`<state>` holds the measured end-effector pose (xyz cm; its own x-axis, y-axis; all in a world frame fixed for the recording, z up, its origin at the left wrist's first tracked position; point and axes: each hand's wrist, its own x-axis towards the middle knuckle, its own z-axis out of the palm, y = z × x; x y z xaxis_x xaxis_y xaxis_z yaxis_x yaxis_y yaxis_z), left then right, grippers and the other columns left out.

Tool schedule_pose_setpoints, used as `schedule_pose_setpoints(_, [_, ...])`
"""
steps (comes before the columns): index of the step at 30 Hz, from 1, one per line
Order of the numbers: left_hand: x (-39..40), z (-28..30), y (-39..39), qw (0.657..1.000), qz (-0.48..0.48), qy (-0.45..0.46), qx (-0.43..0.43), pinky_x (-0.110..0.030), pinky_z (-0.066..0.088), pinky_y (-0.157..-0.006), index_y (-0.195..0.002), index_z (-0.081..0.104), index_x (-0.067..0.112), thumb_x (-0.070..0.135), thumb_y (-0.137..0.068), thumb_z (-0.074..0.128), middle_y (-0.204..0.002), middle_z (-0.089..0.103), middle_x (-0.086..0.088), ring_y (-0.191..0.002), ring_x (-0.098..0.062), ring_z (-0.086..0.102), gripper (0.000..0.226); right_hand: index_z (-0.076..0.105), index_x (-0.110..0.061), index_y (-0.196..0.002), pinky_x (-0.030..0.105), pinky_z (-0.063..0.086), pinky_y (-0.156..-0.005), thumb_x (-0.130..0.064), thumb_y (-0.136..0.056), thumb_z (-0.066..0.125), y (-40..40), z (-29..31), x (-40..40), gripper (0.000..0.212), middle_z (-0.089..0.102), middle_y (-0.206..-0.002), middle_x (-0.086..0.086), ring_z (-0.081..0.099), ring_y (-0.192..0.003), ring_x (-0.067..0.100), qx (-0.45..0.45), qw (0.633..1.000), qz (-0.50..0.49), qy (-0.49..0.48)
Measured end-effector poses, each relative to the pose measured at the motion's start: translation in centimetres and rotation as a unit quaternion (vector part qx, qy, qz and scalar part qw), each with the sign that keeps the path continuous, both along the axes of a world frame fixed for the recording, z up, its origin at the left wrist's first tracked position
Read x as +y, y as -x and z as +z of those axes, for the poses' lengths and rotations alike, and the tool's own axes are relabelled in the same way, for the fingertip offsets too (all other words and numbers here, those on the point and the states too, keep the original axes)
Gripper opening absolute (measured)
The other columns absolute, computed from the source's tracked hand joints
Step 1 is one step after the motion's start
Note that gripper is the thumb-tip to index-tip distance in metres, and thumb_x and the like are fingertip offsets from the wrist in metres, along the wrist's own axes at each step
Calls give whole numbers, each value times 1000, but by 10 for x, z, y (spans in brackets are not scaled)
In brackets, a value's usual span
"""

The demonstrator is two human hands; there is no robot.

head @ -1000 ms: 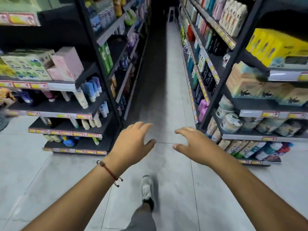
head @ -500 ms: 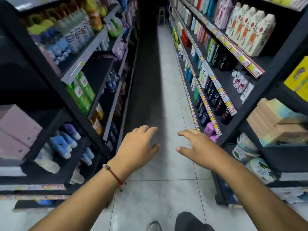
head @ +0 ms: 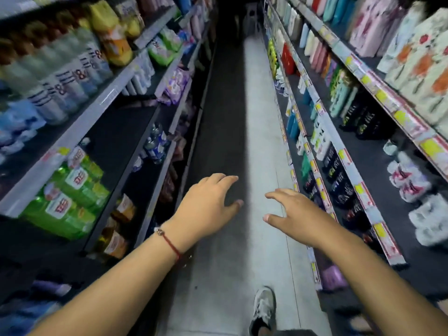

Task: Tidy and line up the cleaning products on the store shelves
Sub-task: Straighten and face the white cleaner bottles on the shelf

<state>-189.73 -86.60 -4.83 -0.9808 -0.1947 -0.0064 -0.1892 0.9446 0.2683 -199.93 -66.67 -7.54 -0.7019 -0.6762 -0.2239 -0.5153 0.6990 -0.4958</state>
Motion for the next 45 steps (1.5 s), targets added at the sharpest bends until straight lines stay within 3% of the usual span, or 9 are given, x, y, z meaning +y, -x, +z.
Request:
schedule_pose_setpoints(11, [-107, 15, 208, 999, 48, 19, 15, -35, 39, -110, -152, 39, 26, 53, -96, 55, -152, 43, 1, -137, -22, 44, 65, 46, -30, -145, 35, 32, -116, -48, -92, 60, 234, 33, -111, 58, 43, -151, -4, 37, -141, 15, 22, 998, 48, -19])
schedule_pose_setpoints(20, [-256, 0, 395, 996, 75, 49, 11, -39, 32, -116, -155, 32, 28, 60, -95, 52, -158, 34, -2, -145, -24, 34, 71, 44, -29, -147, 34, 31, -117, -48, -93, 60, 425, 32, -252, 59, 44, -150, -7, 36, -141, 14, 62, 996, 52, -29])
schedule_pose_setpoints(26, [-366, 40, 505, 991, 93, 99, 17, -42, 34, -116, -154, 34, 27, 63, -91, 53, -156, 39, -7, -144, -28, 37, 75, 41, -29, -149, 34, 29, -118, -49, -94, 59, 539, 73, -370, 61, 40, -154, -4, 34, -143, 17, 100, 992, 79, -17])
schedule_pose_setpoints(31, [-439, 93, 556, 979, 137, 148, 31, -38, 34, -113, -154, 28, 32, 67, -92, 48, -154, 38, 1, -142, -23, 37, 74, 33, -30, -154, 29, 21, -119, -49, -96, 56, 607, 128, -463, 64, 31, -160, -5, 24, -149, 15, 146, 979, 145, 12])
schedule_pose_setpoints(34, [-484, 124, 567, 963, 191, 184, 52, -37, 31, -116, -156, 23, 33, 67, -93, 46, -160, 31, 1, -147, -22, 31, 75, 31, -29, -154, 29, 21, -119, -50, -96, 56, 641, 159, -531, 66, 33, -159, -6, 25, -148, 14, 176, 960, 215, 45])
schedule_pose_setpoints(37, [-521, 158, 568, 934, 272, 225, 59, -40, 37, -112, -155, 29, 29, 67, -92, 49, -157, 38, -4, -143, -26, 38, 77, 31, -30, -154, 30, 24, -121, -52, -95, 57, 664, 191, -600, 68, 35, -157, -8, 27, -147, 12, 199, 930, 294, 99])
schedule_pose_setpoints(40, [-545, 191, 559, 892, 357, 268, 76, -40, 44, -104, -151, 39, 26, 65, -89, 54, -148, 48, -6, -133, -29, 48, 75, 26, -35, -156, 36, 26, -121, -54, -95, 55, 675, 223, -664, 70, 28, -161, -12, 23, -149, 10, 202, 892, 387, 123])
schedule_pose_setpoints(45, [-560, 230, 536, 822, 472, 317, 38, -40, 43, -103, -150, 38, 27, 67, -89, 50, -141, 52, -2, -128, -27, 51, 74, 19, -40, -157, 35, 22, -122, -58, -96, 53, 669, 272, -742, 73, 17, -165, -14, 15, -152, 10, 195, 815, 525, 146])
